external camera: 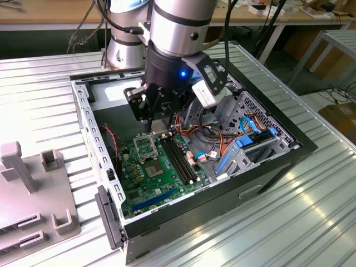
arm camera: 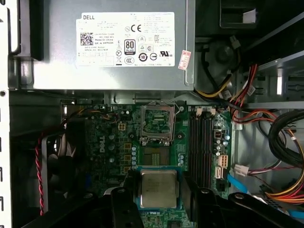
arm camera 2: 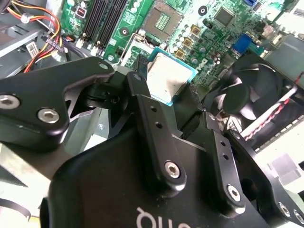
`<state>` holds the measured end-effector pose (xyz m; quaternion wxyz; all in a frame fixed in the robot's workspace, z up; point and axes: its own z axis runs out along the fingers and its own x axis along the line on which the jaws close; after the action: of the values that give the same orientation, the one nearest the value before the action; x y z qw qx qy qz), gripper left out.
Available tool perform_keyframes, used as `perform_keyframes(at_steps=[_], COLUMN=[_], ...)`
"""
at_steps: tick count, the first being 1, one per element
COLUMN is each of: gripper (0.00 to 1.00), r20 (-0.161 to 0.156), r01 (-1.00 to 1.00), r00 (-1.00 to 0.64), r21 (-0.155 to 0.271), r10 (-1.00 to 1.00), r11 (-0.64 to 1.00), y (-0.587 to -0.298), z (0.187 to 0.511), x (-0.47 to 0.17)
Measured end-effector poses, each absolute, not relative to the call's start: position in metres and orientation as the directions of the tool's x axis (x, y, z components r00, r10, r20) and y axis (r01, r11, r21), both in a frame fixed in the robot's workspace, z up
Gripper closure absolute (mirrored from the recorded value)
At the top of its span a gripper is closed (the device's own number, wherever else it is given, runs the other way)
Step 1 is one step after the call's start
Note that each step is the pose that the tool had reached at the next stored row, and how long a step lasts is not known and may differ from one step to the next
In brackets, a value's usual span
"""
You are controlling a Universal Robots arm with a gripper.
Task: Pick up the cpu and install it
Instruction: 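Place the cpu into insertion slot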
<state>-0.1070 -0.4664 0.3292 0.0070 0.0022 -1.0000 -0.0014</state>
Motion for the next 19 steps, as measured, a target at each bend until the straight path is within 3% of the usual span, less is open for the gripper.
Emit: perform_keyframes(at_steps=[19], gripper=[0.53], r20=[0.014], r01=[-0.002], r00=[-1.0], r21=[0.003], r10=[-0.002], r11=[1.0], y=[-0.467], z=[0.284], x=[-0.103])
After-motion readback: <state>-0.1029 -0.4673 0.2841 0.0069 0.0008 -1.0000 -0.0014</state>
